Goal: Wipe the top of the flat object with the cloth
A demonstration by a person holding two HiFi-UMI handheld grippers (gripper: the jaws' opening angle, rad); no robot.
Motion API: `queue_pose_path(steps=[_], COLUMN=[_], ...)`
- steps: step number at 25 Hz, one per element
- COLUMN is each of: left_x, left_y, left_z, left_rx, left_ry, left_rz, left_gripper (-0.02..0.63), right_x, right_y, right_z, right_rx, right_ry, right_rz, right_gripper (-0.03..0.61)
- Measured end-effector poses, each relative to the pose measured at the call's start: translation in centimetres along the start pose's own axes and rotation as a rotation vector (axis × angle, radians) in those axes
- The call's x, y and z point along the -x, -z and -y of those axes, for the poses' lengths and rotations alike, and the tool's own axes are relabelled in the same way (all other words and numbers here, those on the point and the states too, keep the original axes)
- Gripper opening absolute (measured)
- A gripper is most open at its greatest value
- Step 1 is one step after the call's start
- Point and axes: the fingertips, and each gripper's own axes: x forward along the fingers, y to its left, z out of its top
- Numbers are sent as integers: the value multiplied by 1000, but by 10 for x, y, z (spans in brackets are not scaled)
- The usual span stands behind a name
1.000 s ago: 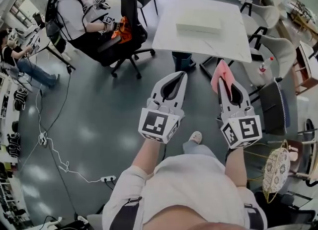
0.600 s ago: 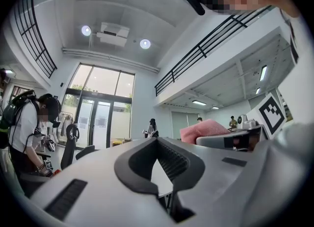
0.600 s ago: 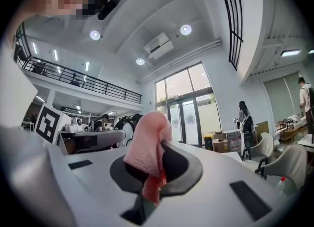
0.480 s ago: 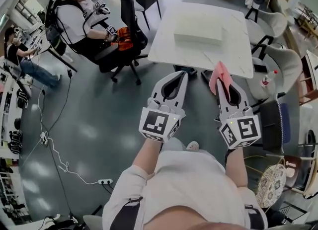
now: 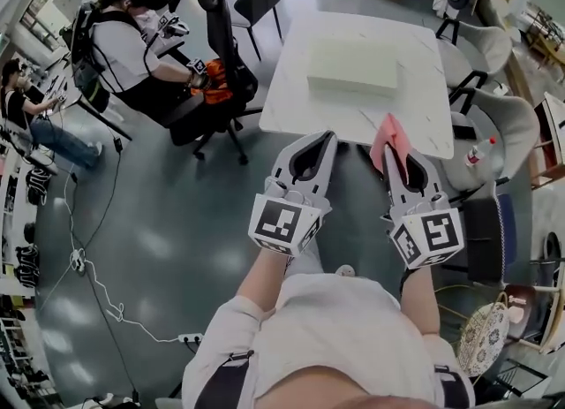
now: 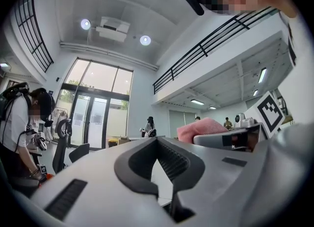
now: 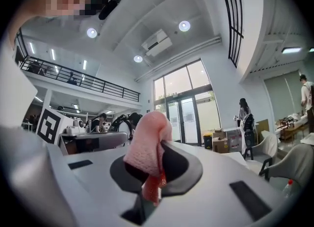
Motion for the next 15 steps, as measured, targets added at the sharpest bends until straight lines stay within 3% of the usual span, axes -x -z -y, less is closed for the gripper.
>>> queue_pose_path(steps=[15], left_x=[-103], left_y=[14], left_z=[-142], left_rx=[36], left_ry=[136], left_rz=[-16], left_gripper=[11], right_x=[-155], right_y=[0], right_z=[31], right_rx=[-38], right_ry=[166], right_rz=[15], right_gripper=[23])
